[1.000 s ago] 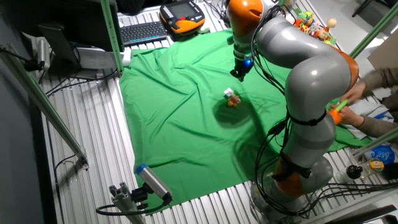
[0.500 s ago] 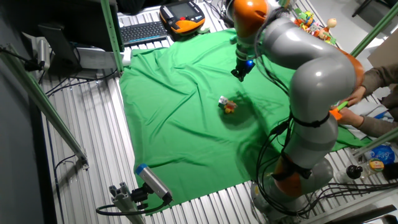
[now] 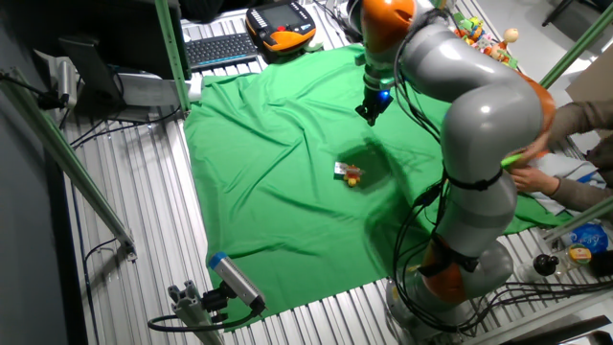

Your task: Grasp the moving object

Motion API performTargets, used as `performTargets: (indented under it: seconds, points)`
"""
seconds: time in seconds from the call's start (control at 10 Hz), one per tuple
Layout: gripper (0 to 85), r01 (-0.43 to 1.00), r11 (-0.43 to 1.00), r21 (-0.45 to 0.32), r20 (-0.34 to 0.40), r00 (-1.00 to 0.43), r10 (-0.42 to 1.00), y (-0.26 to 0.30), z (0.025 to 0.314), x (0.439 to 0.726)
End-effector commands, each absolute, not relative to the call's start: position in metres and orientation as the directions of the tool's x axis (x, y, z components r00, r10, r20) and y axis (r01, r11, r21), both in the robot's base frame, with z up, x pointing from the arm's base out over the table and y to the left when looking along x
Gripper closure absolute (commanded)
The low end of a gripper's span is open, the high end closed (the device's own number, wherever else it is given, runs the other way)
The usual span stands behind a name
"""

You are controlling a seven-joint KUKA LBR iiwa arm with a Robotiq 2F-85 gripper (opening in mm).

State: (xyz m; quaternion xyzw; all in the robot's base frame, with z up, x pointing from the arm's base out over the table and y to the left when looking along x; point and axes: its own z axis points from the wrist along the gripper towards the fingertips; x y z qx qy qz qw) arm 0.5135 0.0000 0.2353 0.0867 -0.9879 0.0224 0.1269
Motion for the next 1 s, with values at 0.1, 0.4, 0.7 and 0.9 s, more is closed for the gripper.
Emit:
performTargets:
  seconds: [0.1,0.4,0.7,0.9]
  points:
    - [85.0,-0.162,0.986,-0.033,0.242,-0.959,-0.15,0.0003,0.2358,0.5135]
    - [85.0,-0.166,0.986,-0.019,0.22,-0.963,-0.158,0.0003,0.2358,0.5135]
    - [85.0,-0.163,0.986,-0.02,0.225,-0.962,-0.154,0.0003,0.2358,0.5135]
    - [85.0,-0.164,0.986,-0.018,0.225,-0.962,-0.156,0.0003,0.2358,0.5135]
